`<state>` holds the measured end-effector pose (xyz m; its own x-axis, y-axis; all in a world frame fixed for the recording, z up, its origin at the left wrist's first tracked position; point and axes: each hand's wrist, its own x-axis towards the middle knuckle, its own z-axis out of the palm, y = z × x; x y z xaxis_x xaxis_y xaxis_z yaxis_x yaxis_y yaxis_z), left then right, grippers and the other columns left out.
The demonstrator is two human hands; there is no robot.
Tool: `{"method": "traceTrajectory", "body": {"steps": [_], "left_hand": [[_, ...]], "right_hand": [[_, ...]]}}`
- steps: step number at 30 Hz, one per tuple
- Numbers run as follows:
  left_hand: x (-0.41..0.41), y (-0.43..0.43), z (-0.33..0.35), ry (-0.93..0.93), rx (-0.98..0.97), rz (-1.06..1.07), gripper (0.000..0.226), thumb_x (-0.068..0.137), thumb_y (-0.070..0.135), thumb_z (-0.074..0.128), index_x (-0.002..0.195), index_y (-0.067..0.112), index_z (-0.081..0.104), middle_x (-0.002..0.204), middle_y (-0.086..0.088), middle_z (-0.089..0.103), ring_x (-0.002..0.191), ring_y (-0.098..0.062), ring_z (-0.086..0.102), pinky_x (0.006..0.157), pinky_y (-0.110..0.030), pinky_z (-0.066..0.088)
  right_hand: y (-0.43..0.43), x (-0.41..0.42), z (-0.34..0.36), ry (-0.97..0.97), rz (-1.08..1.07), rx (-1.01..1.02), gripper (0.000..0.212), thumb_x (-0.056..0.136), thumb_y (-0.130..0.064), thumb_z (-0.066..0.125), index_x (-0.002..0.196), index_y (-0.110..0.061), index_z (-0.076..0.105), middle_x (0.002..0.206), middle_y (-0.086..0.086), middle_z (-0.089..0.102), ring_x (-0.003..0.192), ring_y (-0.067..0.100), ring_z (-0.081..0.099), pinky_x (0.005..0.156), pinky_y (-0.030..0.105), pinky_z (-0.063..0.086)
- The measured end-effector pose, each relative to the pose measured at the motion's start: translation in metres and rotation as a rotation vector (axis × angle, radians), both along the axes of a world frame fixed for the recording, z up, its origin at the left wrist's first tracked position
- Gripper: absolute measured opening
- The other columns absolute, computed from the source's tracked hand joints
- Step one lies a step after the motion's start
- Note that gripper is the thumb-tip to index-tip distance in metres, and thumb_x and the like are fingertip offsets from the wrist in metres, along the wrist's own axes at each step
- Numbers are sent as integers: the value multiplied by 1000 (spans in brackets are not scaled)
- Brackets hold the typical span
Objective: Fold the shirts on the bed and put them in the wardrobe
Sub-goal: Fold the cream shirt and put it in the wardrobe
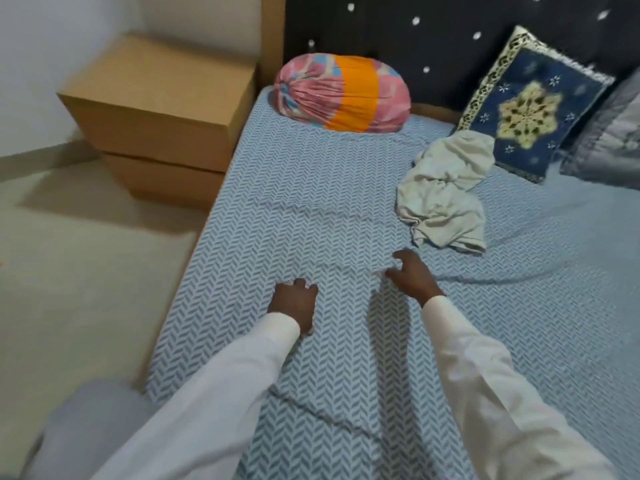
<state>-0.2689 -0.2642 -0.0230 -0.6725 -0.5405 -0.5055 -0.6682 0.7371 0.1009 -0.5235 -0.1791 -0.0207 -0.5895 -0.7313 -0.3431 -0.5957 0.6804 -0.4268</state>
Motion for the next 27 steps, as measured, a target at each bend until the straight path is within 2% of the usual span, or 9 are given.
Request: {"method": "traceTrajectory", "body": {"steps": [5, 7, 9, 12, 15, 19, 21, 23, 27], "left_hand": [[-2, -3, -2, -7, 42, 29, 94, 77, 40, 78, 151, 18, 24, 153, -12, 27, 131, -35, 41, 111, -49, 28], [-3, -2, -3, -12, 73, 52, 95, 76, 37, 79, 151, 18, 24, 154, -13, 25, 134, -37, 36, 115, -52, 21], [-1, 0, -5, -3, 96, 74, 97, 77, 36, 80, 153, 19, 22, 155, -12, 22, 138, -39, 29, 116, -53, 17], [5, -2, -10, 62, 126, 112, 98, 78, 36, 79, 154, 21, 19, 158, -11, 19, 143, -40, 20, 117, -52, 16], [8, -5, -10, 84, 148, 102, 98, 80, 37, 77, 155, 21, 16, 159, -10, 16, 145, -38, 17, 117, -50, 16], [15, -10, -17, 200, 254, 172, 87, 87, 38, 68, 155, 23, 16, 161, -6, 14, 146, -39, 11, 118, -47, 21], [24, -13, -18, 278, 333, 243, 79, 93, 43, 58, 156, 22, 14, 163, -6, 11, 149, -33, 8, 119, -44, 21], [41, -15, -13, 419, 417, 335, 71, 98, 42, 51, 156, 21, 15, 163, -6, 12, 150, -25, 12, 120, -37, 19], [90, -10, -1, 719, 775, 610, 71, 97, 30, 58, 155, 34, 16, 159, 2, 26, 145, -19, 28, 114, -39, 33]], "right_hand": [[-24, -43, -16, 142, 42, 206, 44, 91, -26, 60, 132, -15, 49, 161, 18, 14, 141, 40, 31, 110, 41, 34], [-32, -57, -23, 178, 35, 261, 41, 86, -29, 57, 125, -17, 49, 159, 18, 17, 140, 41, 30, 112, 45, 34], [-42, -75, -36, 225, 13, 303, 56, 80, -36, 53, 131, -15, 46, 157, 18, 23, 143, 39, 25, 113, 50, 33], [-55, -70, -26, 235, -53, 311, 61, 83, -31, 54, 137, -3, 47, 149, 22, 37, 138, 35, 34, 110, 40, 37], [-59, -53, -12, 259, -82, 254, 43, 93, -21, 53, 128, 4, 54, 132, 26, 54, 122, 37, 52, 94, 33, 43], [-57, -3, 10, 258, -47, 146, 31, 93, -17, 49, 113, 0, 66, 116, 24, 64, 111, 36, 60, 83, 32, 44], [-48, 30, 18, 192, 3, -34, 30, 89, -18, 52, 106, 0, 70, 112, 24, 68, 108, 36, 63, 85, 32, 46], [-35, 68, 25, 93, 69, -150, 28, 90, -10, 57, 114, -3, 70, 119, 18, 68, 115, 31, 62, 90, 29, 44], [-11, 148, 45, -159, 207, -249, 34, 94, -3, 52, 124, -12, 67, 131, 4, 63, 125, 19, 55, 102, 24, 39]]}}
